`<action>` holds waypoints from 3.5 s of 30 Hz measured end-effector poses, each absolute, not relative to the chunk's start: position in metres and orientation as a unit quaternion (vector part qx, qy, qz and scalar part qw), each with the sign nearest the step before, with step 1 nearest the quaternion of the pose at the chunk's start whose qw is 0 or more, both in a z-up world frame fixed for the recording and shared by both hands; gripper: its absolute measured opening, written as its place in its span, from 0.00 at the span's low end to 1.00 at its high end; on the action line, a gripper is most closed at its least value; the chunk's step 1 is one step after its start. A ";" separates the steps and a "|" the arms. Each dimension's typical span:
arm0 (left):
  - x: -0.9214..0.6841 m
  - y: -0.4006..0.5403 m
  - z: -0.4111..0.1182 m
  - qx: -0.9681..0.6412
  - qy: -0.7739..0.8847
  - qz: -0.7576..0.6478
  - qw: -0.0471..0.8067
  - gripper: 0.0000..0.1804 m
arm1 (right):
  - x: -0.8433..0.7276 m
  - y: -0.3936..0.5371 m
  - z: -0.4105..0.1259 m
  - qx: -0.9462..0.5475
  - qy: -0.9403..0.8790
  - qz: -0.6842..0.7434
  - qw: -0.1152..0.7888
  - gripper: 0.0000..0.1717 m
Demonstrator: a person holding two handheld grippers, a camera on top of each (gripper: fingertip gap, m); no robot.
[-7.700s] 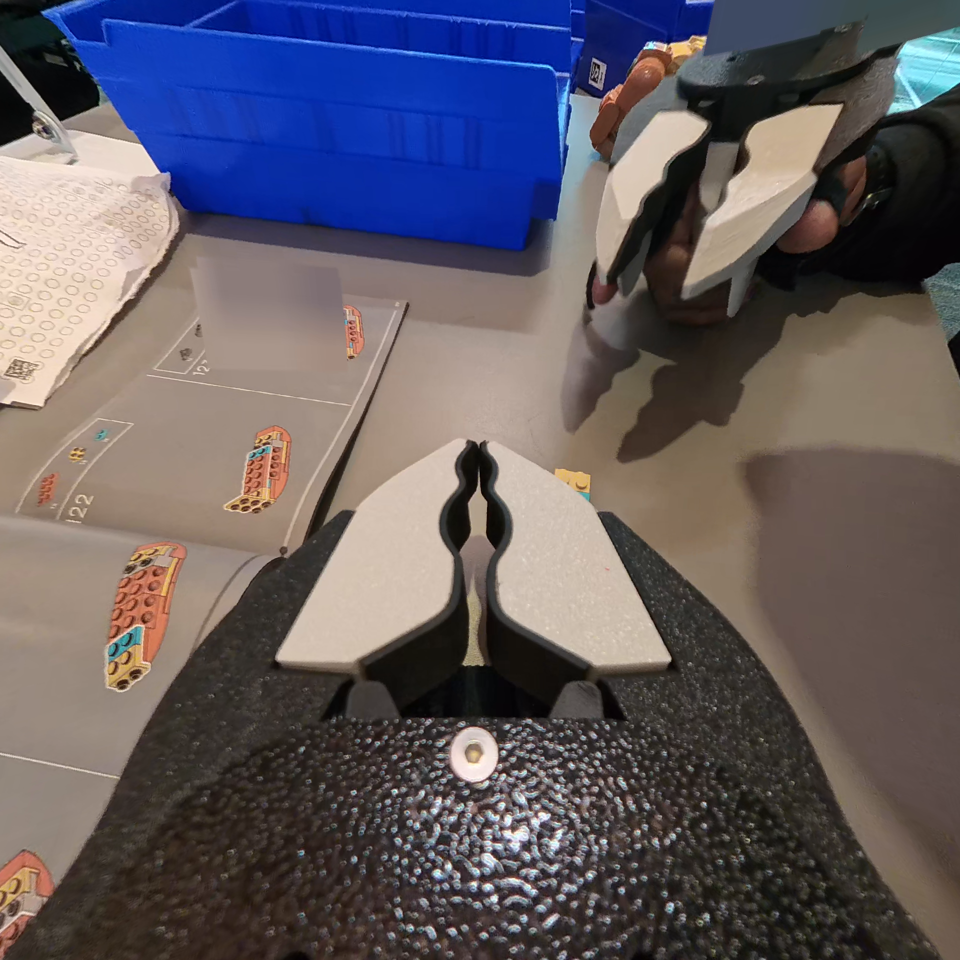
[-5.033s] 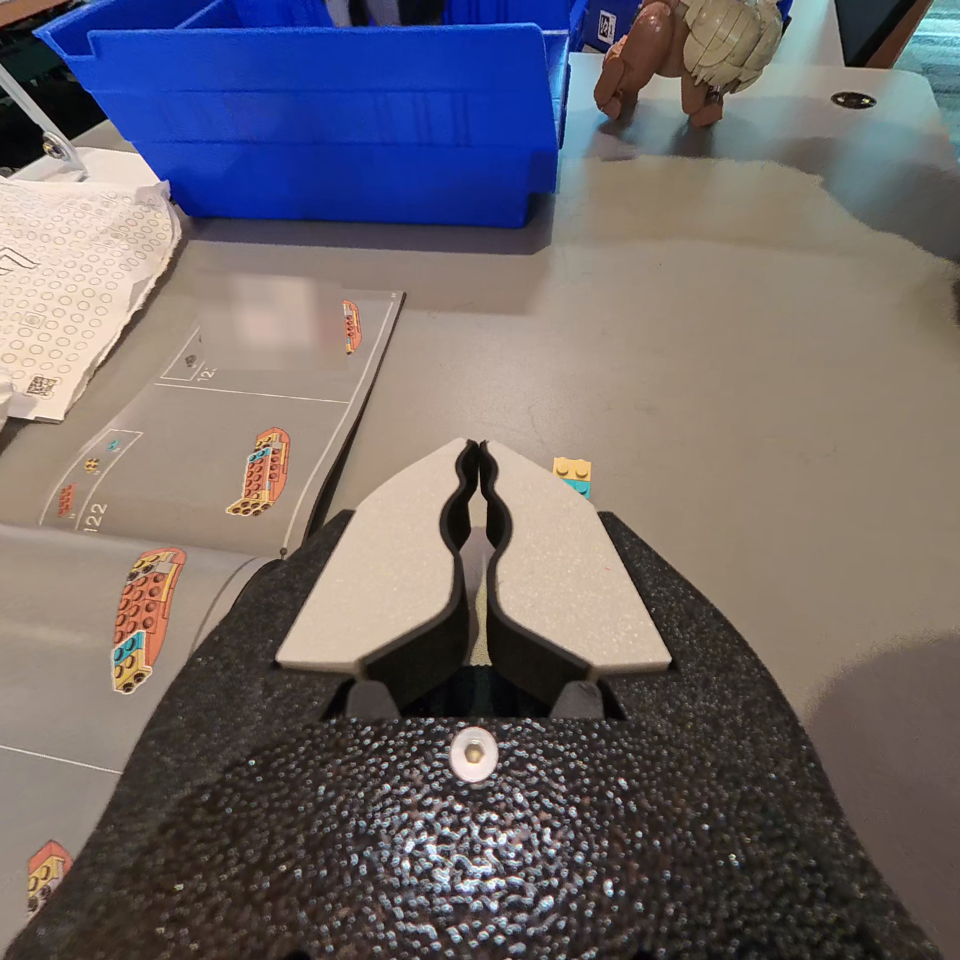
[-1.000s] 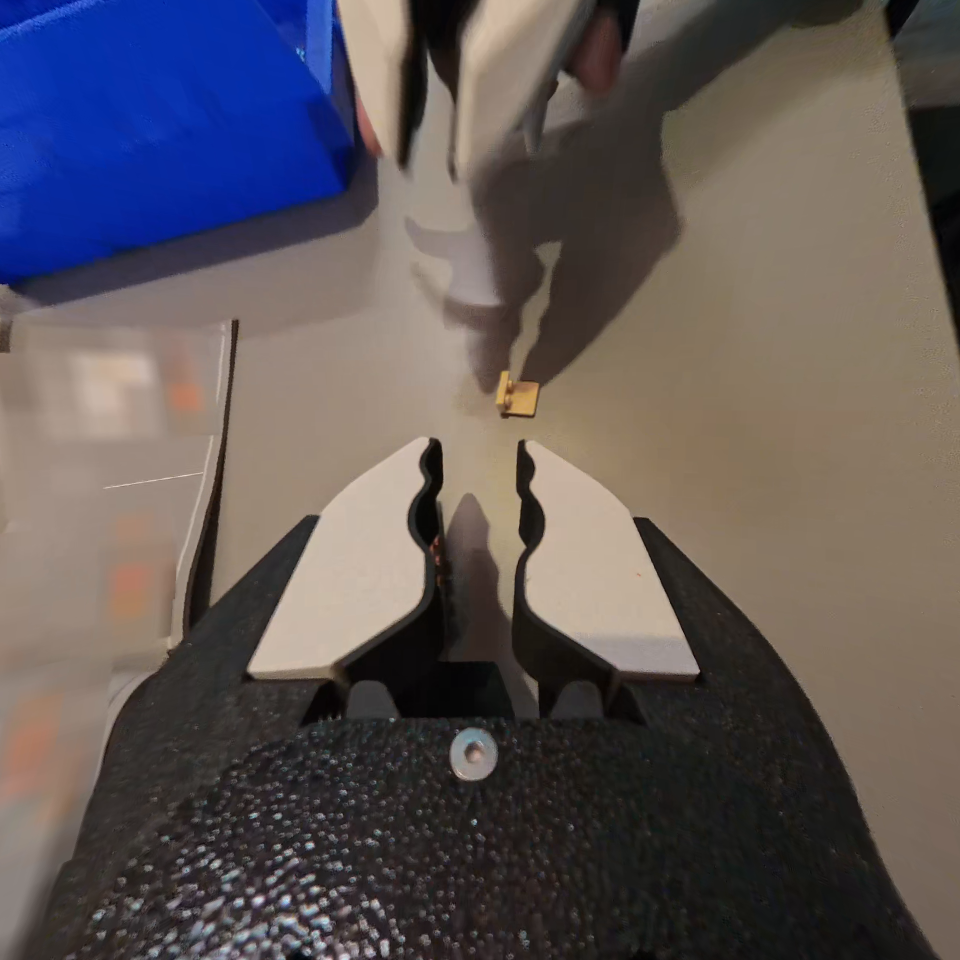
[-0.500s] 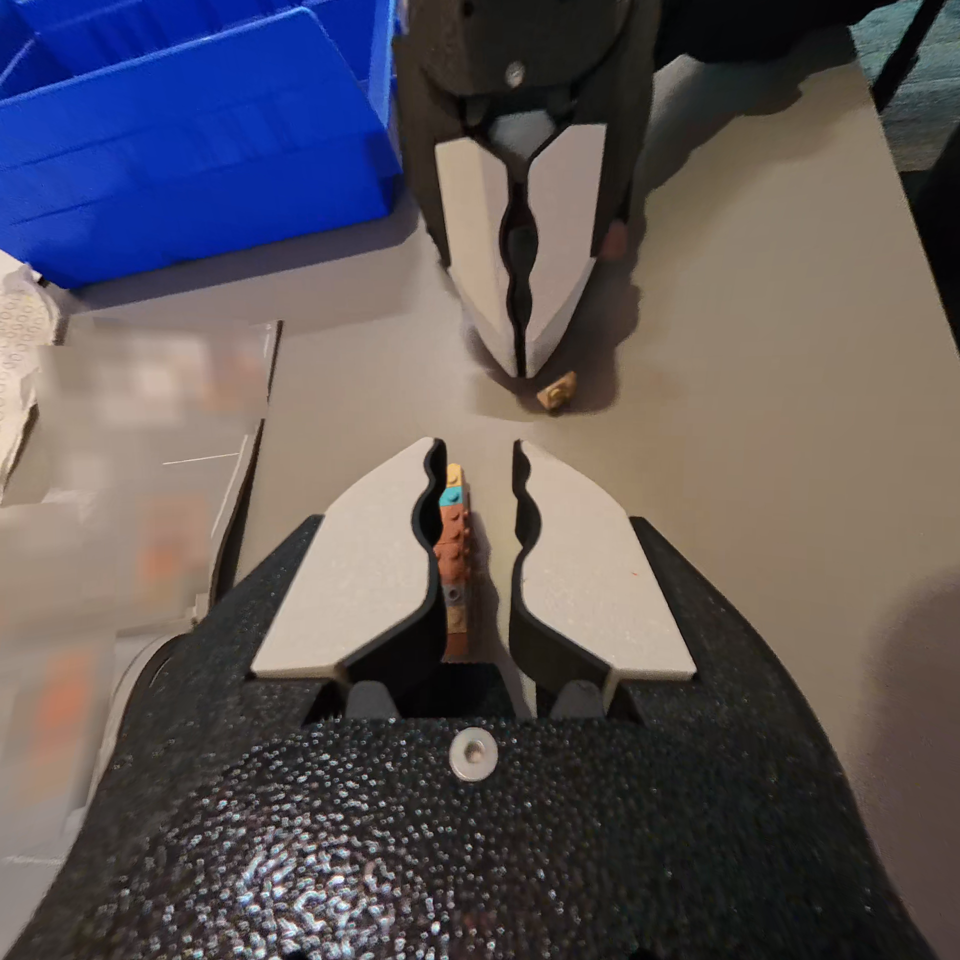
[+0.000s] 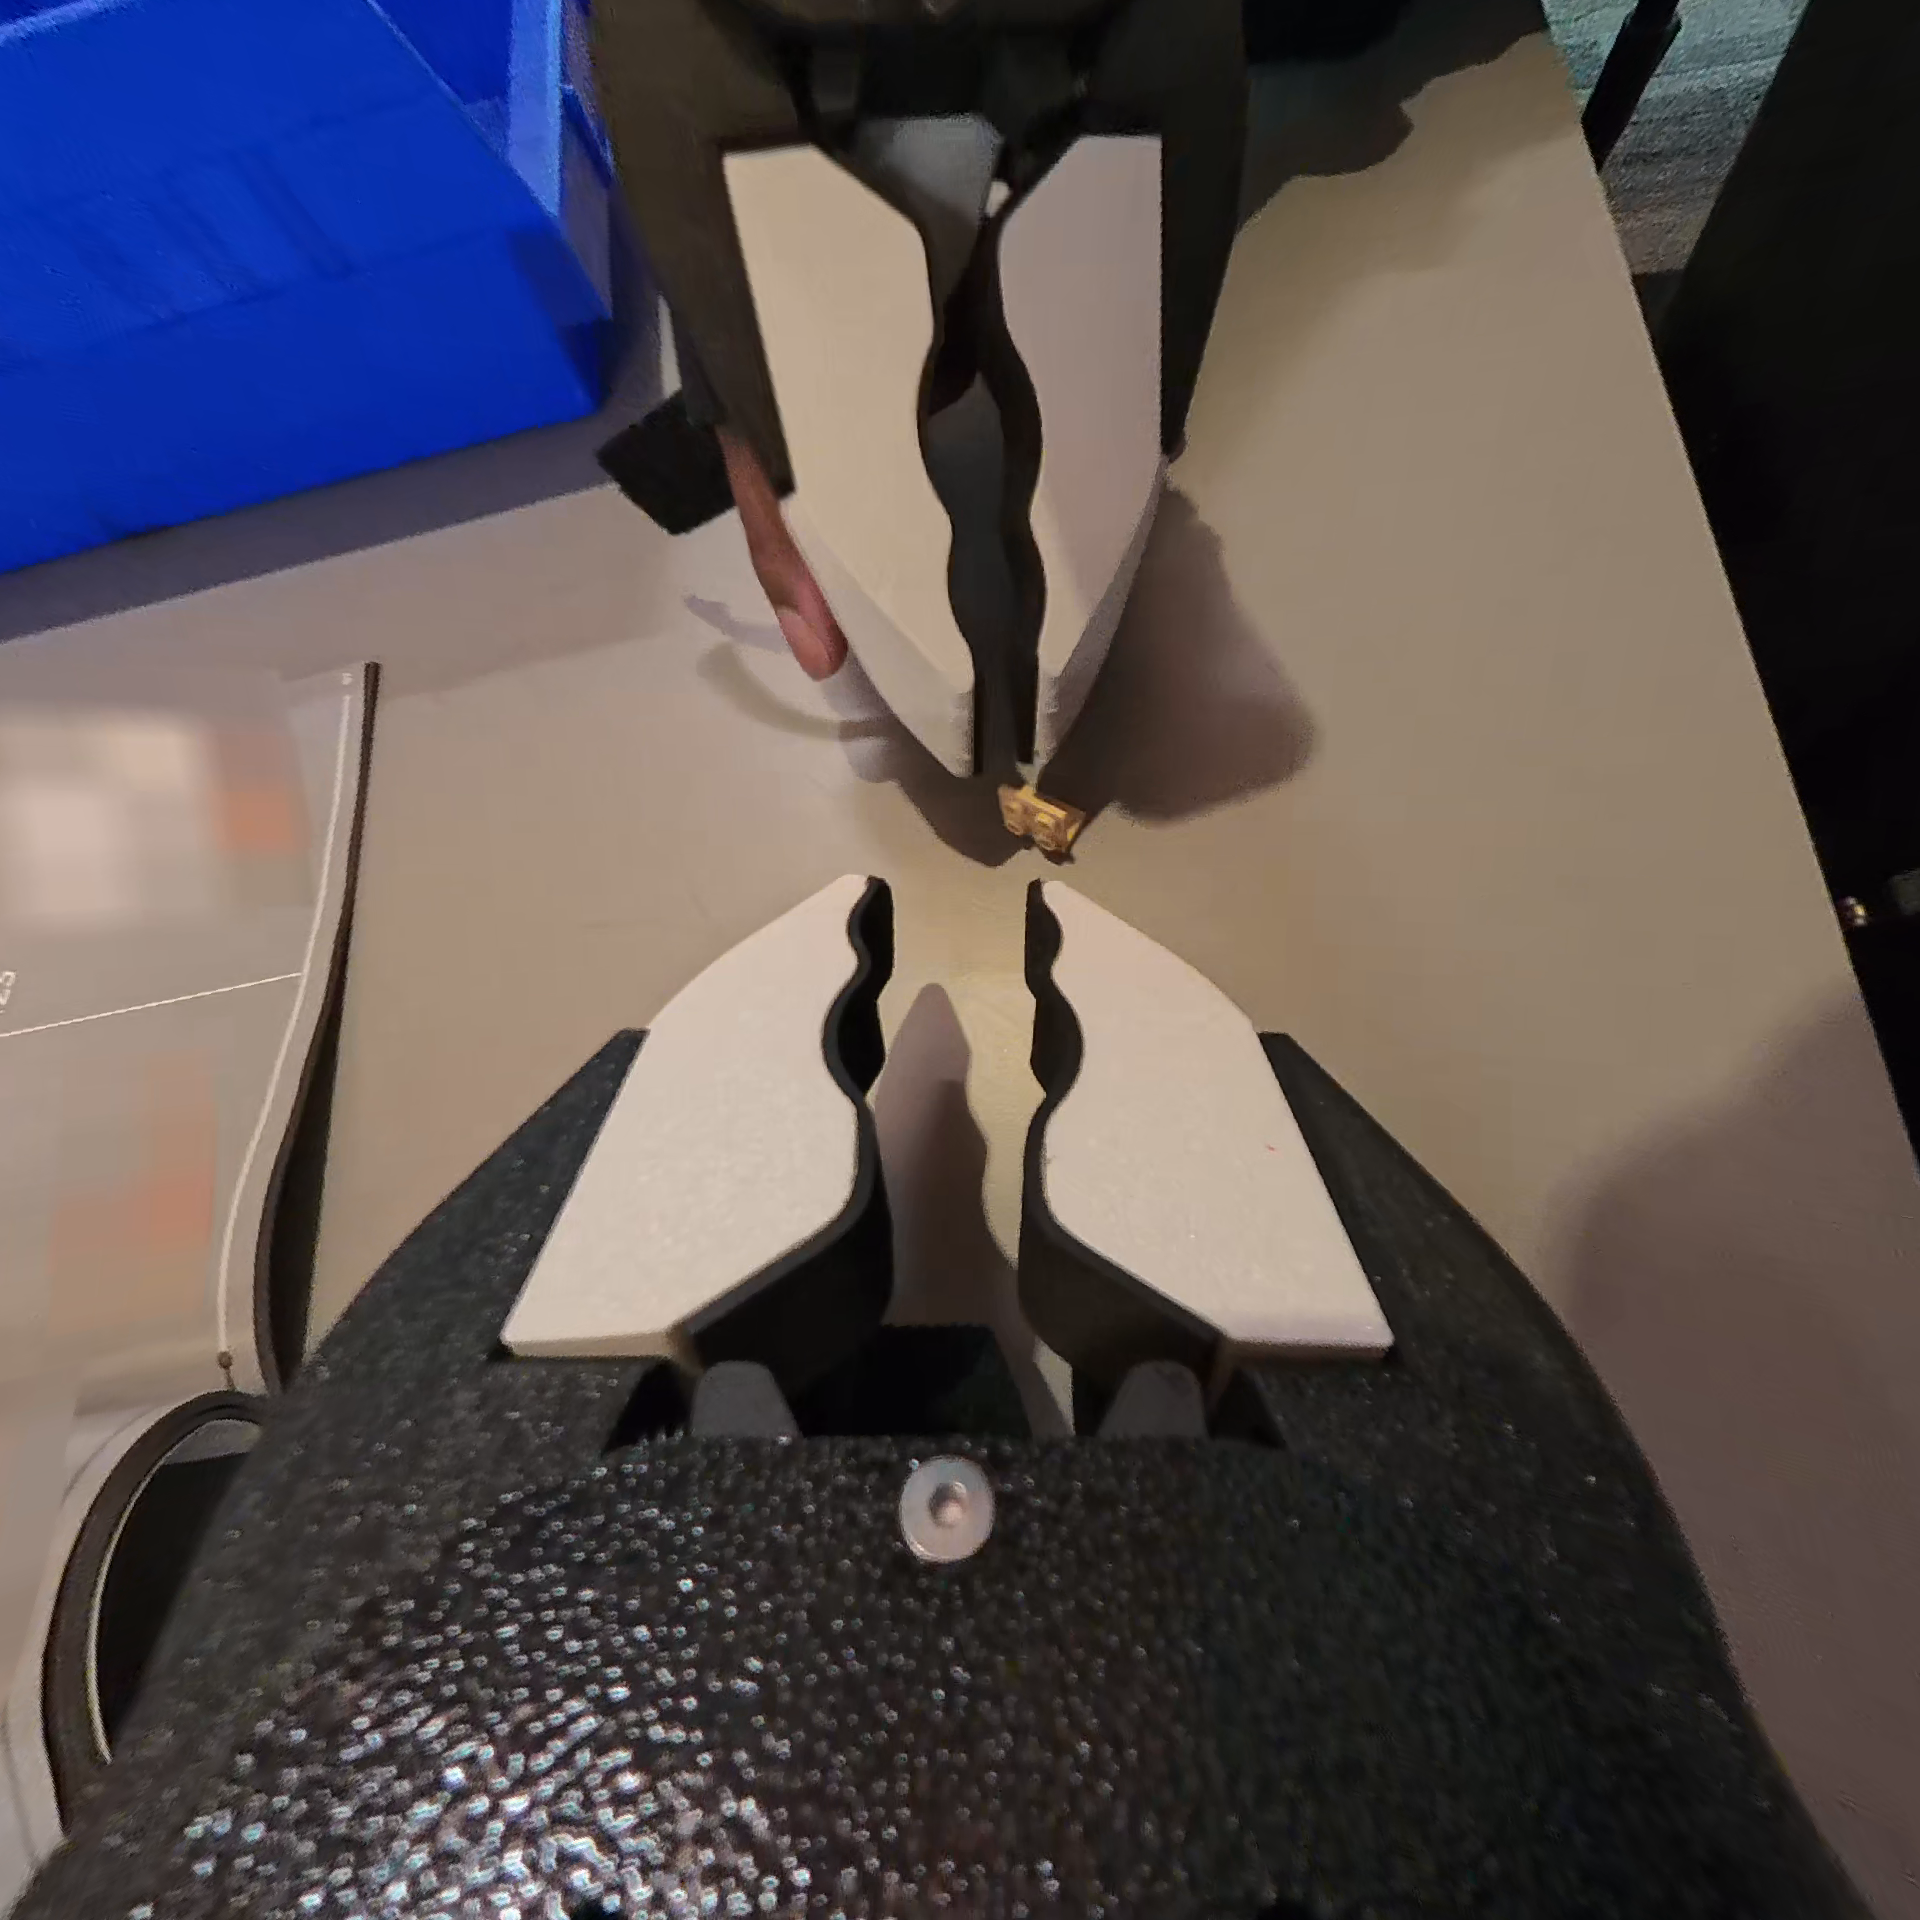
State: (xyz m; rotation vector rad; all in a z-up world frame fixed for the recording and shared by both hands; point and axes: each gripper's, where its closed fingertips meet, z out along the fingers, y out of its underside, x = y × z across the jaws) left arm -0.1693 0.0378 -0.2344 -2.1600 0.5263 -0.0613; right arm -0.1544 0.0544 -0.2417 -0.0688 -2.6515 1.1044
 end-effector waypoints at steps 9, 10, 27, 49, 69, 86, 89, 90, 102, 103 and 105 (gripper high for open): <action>-0.128 0.031 -0.240 -0.867 0.269 -0.092 0.410 0.07 | -0.150 0.054 -0.253 -0.053 -0.922 0.375 0.083 0.09; -0.124 0.032 -0.242 -0.867 0.274 -0.094 0.406 0.07 | -0.146 0.054 -0.256 -0.054 -0.923 0.375 0.063 0.10; -0.147 0.040 -0.258 -0.900 0.209 -0.044 0.379 0.07 | -0.119 0.056 -0.258 -0.037 -0.931 0.362 0.036 0.11; -0.215 0.035 -0.263 -0.929 0.149 0.000 0.338 0.13 | -0.133 0.048 -0.252 0.056 -0.922 0.384 -0.001 0.22; -0.204 0.031 -0.261 -0.920 0.129 -0.012 0.371 0.11 | -0.146 0.057 -0.258 -0.023 -0.933 0.352 0.074 0.15; -0.194 0.017 -0.234 -0.892 0.068 0.152 0.421 0.11 | -0.166 0.056 -0.237 -0.277 -0.904 0.295 0.141 0.13; -0.195 0.013 -0.236 -0.882 0.075 0.218 0.411 0.11 | -0.161 0.051 -0.250 -0.295 -0.903 0.272 0.152 0.13; -0.195 0.013 -0.237 -0.880 0.081 0.234 0.406 0.11 | -0.161 0.049 -0.252 -0.299 -0.903 0.269 0.153 0.13; -0.188 0.017 -0.244 -0.876 0.096 0.268 0.390 0.11 | -0.175 0.039 -0.229 -0.401 -0.804 0.381 0.218 0.05; -0.186 0.018 -0.244 -0.877 0.087 0.256 0.397 0.11 | -0.176 0.038 -0.222 -0.412 -0.784 0.410 0.219 0.05; -0.185 0.019 -0.243 -0.878 0.071 0.237 0.409 0.11 | -0.177 0.035 -0.212 -0.424 -0.758 0.446 0.216 0.05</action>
